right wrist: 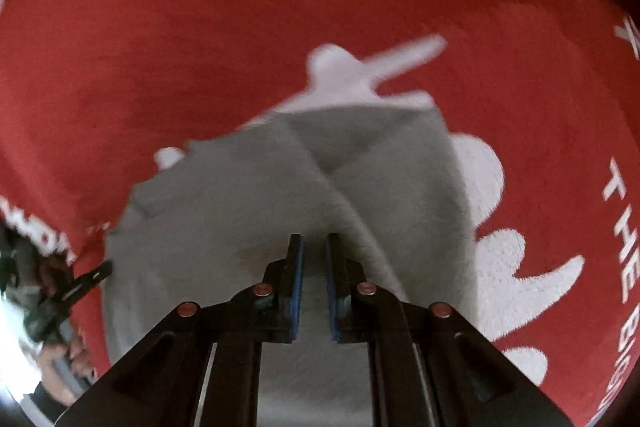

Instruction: Fold small clothes

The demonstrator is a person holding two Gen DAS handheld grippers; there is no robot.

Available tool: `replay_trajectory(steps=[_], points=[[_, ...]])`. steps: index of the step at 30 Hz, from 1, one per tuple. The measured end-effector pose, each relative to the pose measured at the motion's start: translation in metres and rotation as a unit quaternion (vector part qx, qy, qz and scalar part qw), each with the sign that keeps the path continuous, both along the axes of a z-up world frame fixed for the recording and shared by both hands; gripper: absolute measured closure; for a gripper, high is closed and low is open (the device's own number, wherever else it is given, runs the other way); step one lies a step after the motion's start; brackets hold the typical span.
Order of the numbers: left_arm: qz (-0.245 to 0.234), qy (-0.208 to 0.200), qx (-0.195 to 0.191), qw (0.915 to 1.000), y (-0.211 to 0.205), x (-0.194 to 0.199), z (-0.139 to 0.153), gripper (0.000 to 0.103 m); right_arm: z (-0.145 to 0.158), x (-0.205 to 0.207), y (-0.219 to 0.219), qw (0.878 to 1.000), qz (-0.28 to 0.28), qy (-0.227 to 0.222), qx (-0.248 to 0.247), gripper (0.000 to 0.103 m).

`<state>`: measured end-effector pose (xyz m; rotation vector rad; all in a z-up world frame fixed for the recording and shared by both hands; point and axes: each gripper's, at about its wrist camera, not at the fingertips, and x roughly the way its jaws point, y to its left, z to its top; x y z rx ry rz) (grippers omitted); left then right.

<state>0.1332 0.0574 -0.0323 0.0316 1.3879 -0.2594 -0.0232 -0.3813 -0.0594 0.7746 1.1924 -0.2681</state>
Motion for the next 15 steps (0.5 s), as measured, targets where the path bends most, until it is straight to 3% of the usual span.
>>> replay_trajectory(steps=[3,5,8,12,15], points=[[-0.010,-0.001,0.033,0.9994,0.008,0.000,0.005,0.095,0.004,-0.013,-0.017,0.999,-0.037,0.004,0.000,0.103],[0.000,0.005,0.023,0.9997,0.015,-0.002,0.010,0.095,0.007,-0.019,-0.024,0.998,-0.047,0.033,-0.032,0.102],[0.002,0.006,0.014,0.9999,0.022,-0.017,0.027,0.095,0.016,-0.032,-0.031,0.998,-0.060,0.028,-0.011,0.100],[-0.048,0.010,0.001,0.9988,0.015,-0.064,0.045,0.095,0.040,-0.048,0.005,1.000,0.009,0.001,0.023,0.100],[-0.085,0.035,-0.017,0.9956,0.007,-0.108,0.047,0.095,0.040,-0.059,0.051,0.995,0.077,0.010,0.056,0.100]])
